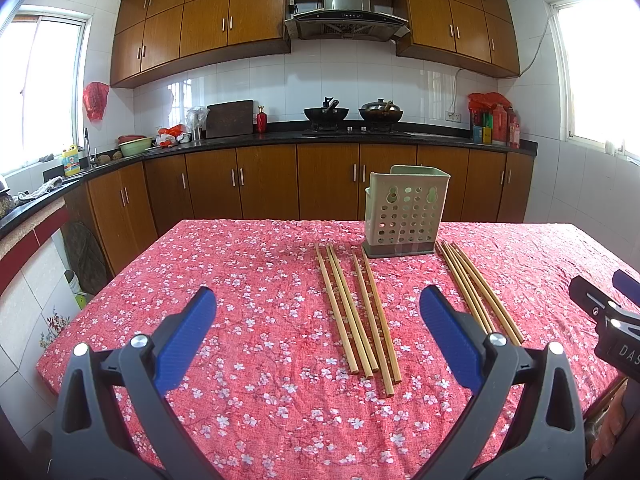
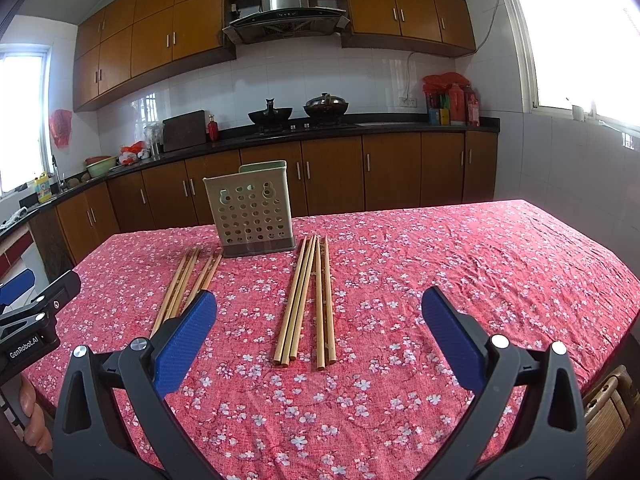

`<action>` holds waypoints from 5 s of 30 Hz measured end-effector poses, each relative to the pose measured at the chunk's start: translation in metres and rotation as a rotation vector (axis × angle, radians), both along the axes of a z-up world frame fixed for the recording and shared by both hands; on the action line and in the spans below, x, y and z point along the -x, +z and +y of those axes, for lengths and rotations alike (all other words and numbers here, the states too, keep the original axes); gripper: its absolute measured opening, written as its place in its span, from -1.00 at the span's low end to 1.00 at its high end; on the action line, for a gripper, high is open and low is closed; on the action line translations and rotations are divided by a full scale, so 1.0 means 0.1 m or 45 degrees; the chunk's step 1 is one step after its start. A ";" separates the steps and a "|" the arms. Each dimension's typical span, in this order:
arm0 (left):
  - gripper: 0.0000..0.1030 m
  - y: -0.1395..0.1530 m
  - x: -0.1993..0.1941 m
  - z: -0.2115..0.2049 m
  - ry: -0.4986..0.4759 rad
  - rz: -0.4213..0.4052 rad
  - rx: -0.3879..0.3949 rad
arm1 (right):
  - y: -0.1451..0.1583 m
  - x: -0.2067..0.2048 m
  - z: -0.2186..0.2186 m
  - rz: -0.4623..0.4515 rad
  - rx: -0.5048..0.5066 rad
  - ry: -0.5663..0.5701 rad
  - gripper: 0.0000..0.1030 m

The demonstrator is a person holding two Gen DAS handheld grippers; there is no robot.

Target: Organize utensils

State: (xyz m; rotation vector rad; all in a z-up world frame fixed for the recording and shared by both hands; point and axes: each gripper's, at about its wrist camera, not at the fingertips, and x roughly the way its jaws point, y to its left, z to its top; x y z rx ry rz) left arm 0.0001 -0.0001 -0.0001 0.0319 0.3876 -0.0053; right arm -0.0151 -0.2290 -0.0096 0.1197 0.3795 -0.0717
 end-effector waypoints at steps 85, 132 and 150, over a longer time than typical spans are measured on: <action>-0.85 -0.85 -1.87 0.22 -0.082 0.688 0.049 | -0.81 -1.73 -0.38 0.616 -0.056 -0.035 -0.80; -0.85 -0.04 -1.69 0.71 -0.071 0.391 0.150 | -0.65 -1.54 -0.89 0.519 -0.082 -0.110 -0.19; -0.85 0.05 -1.62 0.73 -0.065 0.332 0.167 | -0.60 -1.39 -0.93 0.471 -0.089 -0.066 -0.86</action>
